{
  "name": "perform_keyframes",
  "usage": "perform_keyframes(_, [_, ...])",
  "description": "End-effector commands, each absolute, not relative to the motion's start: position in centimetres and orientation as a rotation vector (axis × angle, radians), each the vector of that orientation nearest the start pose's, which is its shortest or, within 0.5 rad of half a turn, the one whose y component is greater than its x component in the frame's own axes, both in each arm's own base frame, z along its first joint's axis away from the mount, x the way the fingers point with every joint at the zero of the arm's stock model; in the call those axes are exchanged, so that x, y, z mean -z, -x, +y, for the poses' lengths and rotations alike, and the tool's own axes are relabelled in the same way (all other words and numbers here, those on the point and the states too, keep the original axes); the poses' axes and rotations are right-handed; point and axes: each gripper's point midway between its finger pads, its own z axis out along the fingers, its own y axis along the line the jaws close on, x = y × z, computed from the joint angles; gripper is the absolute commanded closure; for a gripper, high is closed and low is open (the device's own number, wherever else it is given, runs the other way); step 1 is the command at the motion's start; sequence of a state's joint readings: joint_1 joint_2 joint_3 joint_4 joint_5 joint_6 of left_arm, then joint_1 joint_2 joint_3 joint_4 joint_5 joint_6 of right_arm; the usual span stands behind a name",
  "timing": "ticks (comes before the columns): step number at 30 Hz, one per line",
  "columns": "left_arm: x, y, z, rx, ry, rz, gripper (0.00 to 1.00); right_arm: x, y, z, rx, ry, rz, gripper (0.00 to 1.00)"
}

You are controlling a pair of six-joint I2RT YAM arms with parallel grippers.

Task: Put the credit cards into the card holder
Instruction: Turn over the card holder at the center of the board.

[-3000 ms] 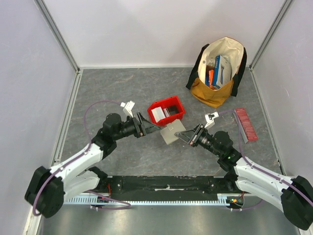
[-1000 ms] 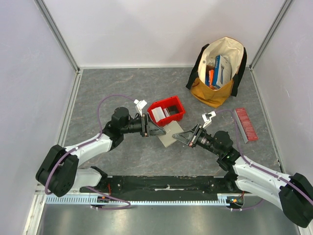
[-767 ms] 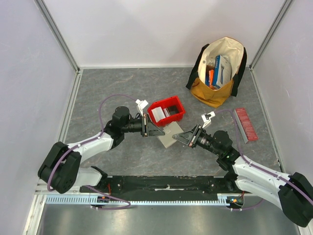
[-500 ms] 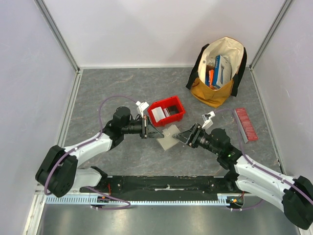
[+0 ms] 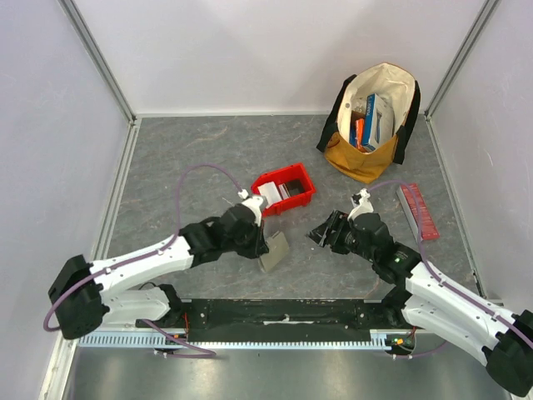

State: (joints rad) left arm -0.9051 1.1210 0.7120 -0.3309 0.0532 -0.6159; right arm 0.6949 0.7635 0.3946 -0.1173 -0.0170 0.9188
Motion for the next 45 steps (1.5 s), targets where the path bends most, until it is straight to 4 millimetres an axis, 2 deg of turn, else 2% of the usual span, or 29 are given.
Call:
perform_keyframes(1, [-11.0, -18.5, -25.2, 0.367, -0.381, 2.382, 0.98, -12.3, -19.8, 20.8, -0.928, -0.225, 2.227, 0.27])
perform_keyframes(6, [-10.0, -18.4, -26.3, 0.075, -0.504, 2.340, 0.98, -12.1, -19.6, 20.4, -0.902, -0.227, 2.241, 0.27])
perform_keyframes(8, [-9.8, -18.2, -27.3, 0.025, -0.526, 2.316, 0.98, -12.0, -19.7, 20.0, -0.879, -0.235, 2.239, 0.27])
perform_keyframes(12, [-9.3, -17.1, -29.4, 0.003, -0.590, 2.281, 0.98, -11.8, -19.9, 18.5, -0.801, -0.296, 2.233, 0.27])
perform_keyframes(19, [-7.0, -14.9, -32.1, -0.010, -0.713, 2.285, 0.98, -12.4, -20.2, 15.3, -0.658, -0.411, 2.183, 0.26])
perform_keyframes(26, [-5.9, -12.7, -34.7, 0.002, -0.812, 2.247, 0.90, -11.6, -19.8, 14.4, -0.596, -0.435, 2.214, 0.25])
perform_keyframes(29, [-5.4, -11.7, -35.5, 0.001, -0.862, 2.235, 0.82, -11.2, -19.5, 14.0, -0.574, -0.443, 2.228, 0.24])
perform_keyframes(34, [-5.2, -10.6, -36.4, 0.073, -0.914, 2.248, 0.45, -11.3, -19.3, 13.6, -0.563, -0.445, 2.228, 0.23])
perform_keyframes(37, [-5.7, -9.9, -37.0, 0.169, -0.922, 2.255, 0.35, -11.1, -19.1, 13.8, -0.563, -0.431, 2.245, 0.23])
perform_keyframes(41, [-7.7, -9.8, -36.6, 0.262, -0.882, 2.235, 0.30, -10.5, -18.8, 14.7, -0.591, -0.394, 2.292, 0.25])
perform_keyframes(45, [-8.9, -11.4, -34.8, 0.313, -0.791, 2.278, 0.28, -8.8, -17.7, 16.9, -0.694, -0.333, 2.382, 0.32])
